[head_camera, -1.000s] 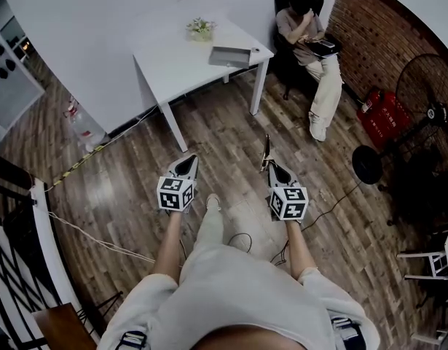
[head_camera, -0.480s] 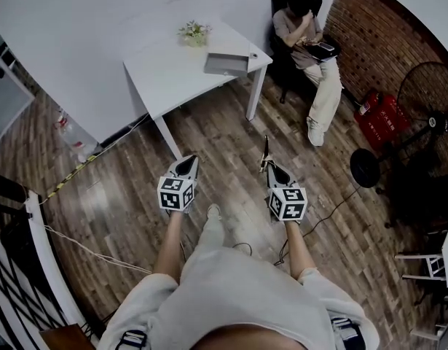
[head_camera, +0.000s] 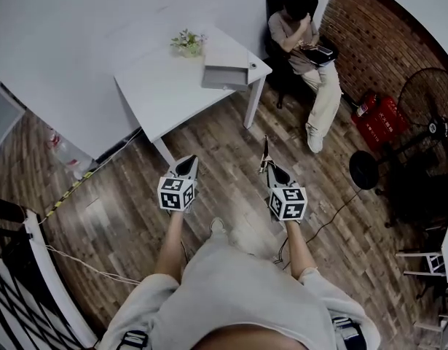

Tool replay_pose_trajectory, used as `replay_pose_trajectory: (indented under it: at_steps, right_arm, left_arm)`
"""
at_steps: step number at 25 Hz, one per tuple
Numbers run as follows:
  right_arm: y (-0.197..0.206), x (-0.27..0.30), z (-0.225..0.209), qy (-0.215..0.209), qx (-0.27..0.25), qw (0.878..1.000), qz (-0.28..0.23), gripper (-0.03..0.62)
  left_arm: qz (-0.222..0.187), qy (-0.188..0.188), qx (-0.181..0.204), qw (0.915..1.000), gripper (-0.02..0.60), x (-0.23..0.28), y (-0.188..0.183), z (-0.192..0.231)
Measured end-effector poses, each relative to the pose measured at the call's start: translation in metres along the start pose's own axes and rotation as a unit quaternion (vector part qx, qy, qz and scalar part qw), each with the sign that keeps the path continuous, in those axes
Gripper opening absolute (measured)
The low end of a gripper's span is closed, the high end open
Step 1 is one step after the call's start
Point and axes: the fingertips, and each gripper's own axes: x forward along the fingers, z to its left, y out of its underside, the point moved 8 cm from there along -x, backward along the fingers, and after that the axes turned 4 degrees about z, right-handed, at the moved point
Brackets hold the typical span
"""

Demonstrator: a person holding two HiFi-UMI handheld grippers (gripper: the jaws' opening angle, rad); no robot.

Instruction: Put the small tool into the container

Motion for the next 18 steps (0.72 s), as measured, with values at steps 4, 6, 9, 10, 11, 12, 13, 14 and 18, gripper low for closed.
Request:
replay_pose_trajectory:
  at_steps: [4, 6, 9, 10, 11, 12, 13, 14, 18]
  right_arm:
    - [-0.02, 0.036, 0.001, 0.007, 0.001, 1.0, 0.0, 0.0]
    - [-0.028, 0.051, 0.003, 0.011, 0.001, 1.0, 0.0, 0.001]
    - [-0.039, 0.069, 0.006, 0.016, -0.001, 1.0, -0.001, 0.0]
    - [-0.041, 0.074, 0.006, 0.018, -0.001, 1.0, -0.001, 0.0]
    - [-0.044, 0.08, 0.005, 0.021, -0.001, 1.0, -0.001, 0.002]
    - [-0.045, 0.085, 0.003, 0.023, 0.0, 1.0, -0.001, 0.001]
    - [-0.047, 0.091, 0.001, 0.025, 0.0, 1.0, 0.0, 0.001]
    - [-0.048, 0.096, -0.001, 0.028, 0.001, 1.0, 0.001, 0.001]
    - [-0.055, 0.113, -0.006, 0.034, 0.003, 0.999, -0.001, 0.001]
  left_arm:
    - [-0.001, 0.007, 0.001, 1.0, 0.011, 0.026, -0.02, 0.031]
    - [-0.001, 0.013, 0.003, 0.9999, 0.011, 0.038, -0.028, 0.045]
    - [0.0, 0.021, 0.005, 0.9998, 0.011, 0.054, -0.039, 0.062]
    - [0.0, 0.023, 0.007, 0.9997, 0.011, 0.06, -0.042, 0.067]
    - [0.0, 0.026, 0.008, 0.9996, 0.011, 0.066, -0.044, 0.071]
    - [0.0, 0.029, 0.009, 0.9995, 0.011, 0.072, -0.047, 0.075]
    - [0.001, 0.031, 0.01, 0.9995, 0.011, 0.078, -0.049, 0.078]
    - [0.001, 0.033, 0.011, 0.9994, 0.011, 0.084, -0.052, 0.081]
    - [0.0, 0.038, 0.016, 0.9992, 0.011, 0.099, -0.061, 0.093]
